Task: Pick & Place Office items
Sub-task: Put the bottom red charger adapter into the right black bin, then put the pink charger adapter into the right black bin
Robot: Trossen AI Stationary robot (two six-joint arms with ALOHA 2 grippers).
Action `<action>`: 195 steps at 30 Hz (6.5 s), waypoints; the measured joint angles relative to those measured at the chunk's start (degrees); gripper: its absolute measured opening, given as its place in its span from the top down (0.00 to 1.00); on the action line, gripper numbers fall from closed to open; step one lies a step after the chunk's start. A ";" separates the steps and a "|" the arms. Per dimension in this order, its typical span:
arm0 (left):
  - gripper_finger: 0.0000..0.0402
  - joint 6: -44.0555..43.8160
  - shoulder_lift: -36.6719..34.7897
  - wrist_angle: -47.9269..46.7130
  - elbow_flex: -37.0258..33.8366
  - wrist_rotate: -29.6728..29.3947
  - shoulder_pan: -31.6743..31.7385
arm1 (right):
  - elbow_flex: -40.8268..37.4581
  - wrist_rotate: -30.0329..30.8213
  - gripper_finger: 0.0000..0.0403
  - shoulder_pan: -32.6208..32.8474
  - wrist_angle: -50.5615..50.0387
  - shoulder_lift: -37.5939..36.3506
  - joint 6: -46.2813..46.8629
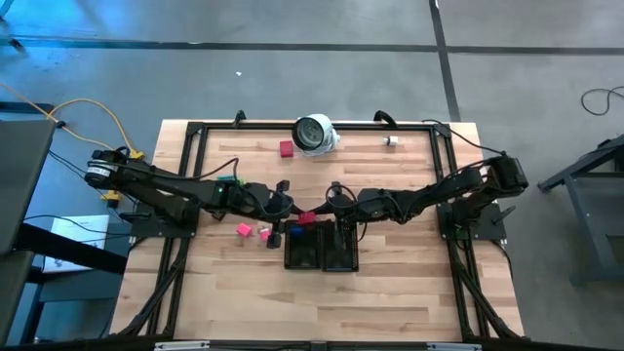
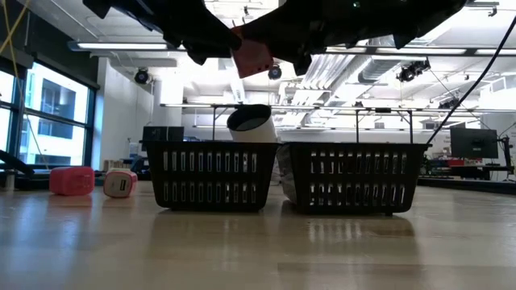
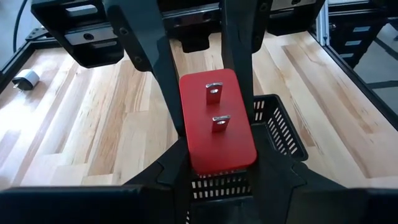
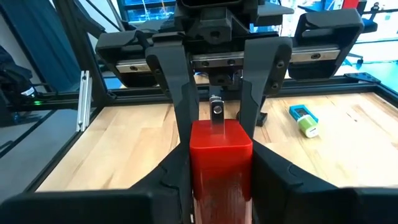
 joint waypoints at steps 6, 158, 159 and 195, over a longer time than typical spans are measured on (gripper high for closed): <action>0.66 -0.09 -0.04 0.09 0.00 -0.02 0.00 | 0.00 -0.11 0.74 0.00 0.27 0.00 0.02; 0.60 -2.32 -21.66 7.78 -16.96 -1.59 -0.12 | -27.04 20.83 0.52 11.80 41.37 13.57 11.19; 0.60 -2.32 -21.66 7.77 -16.96 -1.60 -0.12 | -27.04 20.83 0.52 11.80 41.41 13.57 11.19; 0.60 -24.27 -32.67 -31.05 -17.05 -1.32 -0.37 | -37.03 25.70 0.52 12.55 -1.37 -41.31 0.60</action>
